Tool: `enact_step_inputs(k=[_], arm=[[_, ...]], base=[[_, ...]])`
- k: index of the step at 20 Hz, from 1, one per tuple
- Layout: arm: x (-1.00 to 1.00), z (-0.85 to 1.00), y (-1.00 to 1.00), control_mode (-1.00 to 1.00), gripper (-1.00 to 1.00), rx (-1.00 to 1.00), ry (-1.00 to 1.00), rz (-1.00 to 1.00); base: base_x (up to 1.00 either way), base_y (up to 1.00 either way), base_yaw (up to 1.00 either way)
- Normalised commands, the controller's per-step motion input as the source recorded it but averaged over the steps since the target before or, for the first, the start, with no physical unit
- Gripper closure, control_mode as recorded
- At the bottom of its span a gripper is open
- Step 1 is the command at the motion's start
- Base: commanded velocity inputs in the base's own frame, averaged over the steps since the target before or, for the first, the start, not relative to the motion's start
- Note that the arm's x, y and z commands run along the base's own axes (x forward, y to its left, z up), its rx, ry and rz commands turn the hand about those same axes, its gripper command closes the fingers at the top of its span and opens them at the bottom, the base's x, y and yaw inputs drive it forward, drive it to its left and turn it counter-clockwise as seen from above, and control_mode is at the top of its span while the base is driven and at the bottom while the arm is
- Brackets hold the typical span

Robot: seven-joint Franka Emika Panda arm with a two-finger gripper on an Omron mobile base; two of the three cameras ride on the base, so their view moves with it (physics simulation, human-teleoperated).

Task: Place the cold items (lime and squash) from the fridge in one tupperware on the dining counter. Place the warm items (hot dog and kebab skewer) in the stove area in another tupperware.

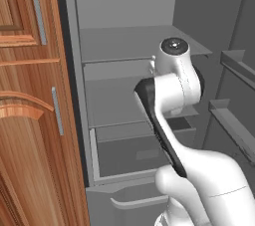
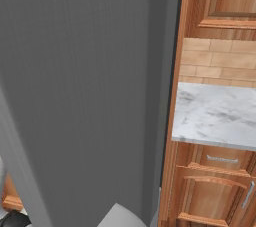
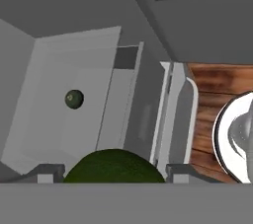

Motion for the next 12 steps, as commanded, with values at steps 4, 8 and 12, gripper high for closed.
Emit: enact_step_inputs(k=[4,8,12], arm=[[0.0,-0.33,0.0,-1.0,1.0,0.02,0.0,-0.32],[-0.02,-0.27,-0.07,-1.0,1.0,0.03,-0.02,-0.29],[-0.09,-0.11,-0.23,-1.0,1.0,0.06,-0.03,-0.24]], base=[[0.0,0.0,0.0],[0.0,0.0,0.0],[0.0,0.0,0.0]])
